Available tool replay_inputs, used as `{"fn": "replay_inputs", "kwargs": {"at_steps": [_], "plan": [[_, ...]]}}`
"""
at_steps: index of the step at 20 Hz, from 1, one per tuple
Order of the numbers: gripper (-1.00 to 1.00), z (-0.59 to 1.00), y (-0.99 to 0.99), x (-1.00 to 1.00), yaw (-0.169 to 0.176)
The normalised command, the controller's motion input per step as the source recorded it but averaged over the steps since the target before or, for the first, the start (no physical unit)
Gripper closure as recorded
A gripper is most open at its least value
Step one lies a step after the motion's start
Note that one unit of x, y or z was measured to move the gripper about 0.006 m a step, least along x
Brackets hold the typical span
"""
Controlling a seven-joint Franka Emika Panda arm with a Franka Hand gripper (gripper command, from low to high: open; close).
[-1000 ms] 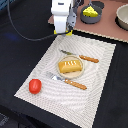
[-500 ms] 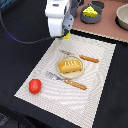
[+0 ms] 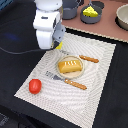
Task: Interact with the objects in diverse but meaningful ways.
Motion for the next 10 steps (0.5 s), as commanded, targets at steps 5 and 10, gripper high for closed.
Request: {"fn": "replay_inputs", "kwargs": {"at_steps": [5, 10], "plan": [[1.0, -0.18, -0.29, 0.04, 0.005], [1.0, -0.24, -0.28, 0.0, 0.007]]}}
